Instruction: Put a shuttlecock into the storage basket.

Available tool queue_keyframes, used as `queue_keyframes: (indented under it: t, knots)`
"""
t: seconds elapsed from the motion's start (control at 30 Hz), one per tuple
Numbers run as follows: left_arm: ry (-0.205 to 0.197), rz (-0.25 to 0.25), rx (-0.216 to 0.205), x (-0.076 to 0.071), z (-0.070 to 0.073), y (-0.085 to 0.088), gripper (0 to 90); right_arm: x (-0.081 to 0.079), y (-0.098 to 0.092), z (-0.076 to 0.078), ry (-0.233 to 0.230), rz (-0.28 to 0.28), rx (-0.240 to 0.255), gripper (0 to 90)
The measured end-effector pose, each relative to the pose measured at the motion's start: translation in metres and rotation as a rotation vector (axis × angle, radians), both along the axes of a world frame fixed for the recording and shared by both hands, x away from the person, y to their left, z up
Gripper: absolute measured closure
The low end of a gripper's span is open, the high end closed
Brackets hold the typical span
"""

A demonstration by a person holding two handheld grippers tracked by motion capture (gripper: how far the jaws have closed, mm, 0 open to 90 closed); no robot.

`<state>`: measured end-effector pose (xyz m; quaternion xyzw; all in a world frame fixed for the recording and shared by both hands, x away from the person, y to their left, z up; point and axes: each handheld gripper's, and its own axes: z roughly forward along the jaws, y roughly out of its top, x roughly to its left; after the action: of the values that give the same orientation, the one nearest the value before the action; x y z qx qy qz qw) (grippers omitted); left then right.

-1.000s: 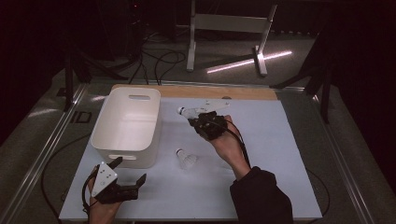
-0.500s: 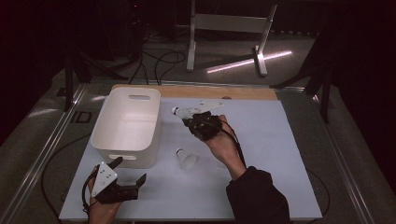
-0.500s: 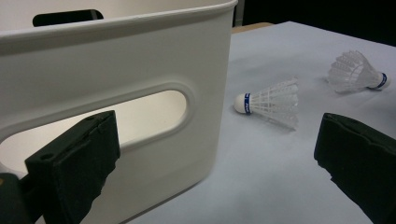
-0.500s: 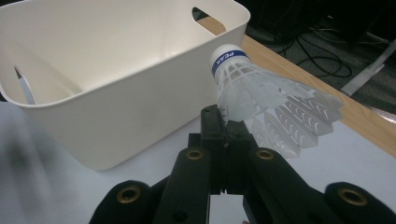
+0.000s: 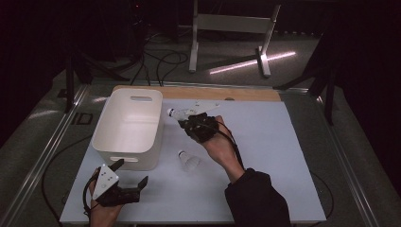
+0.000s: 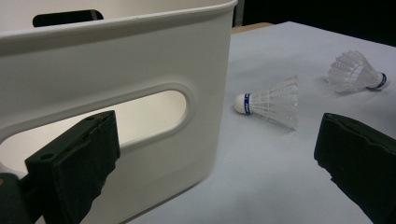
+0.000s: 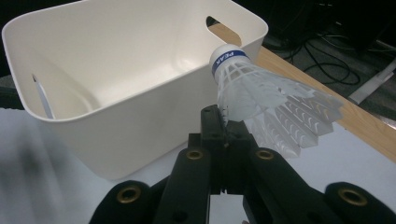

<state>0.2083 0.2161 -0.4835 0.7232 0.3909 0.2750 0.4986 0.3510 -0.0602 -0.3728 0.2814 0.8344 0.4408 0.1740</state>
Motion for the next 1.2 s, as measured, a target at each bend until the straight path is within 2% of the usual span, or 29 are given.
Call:
queue_keyframes:
  t: [1.2]
  knots:
    - [-0.003, 0.0, -0.001, 0.0, 0.0, 0.0, 0.6, 0.0, 0.034, 0.005, -0.008, 0.071, 0.027, 89.9]
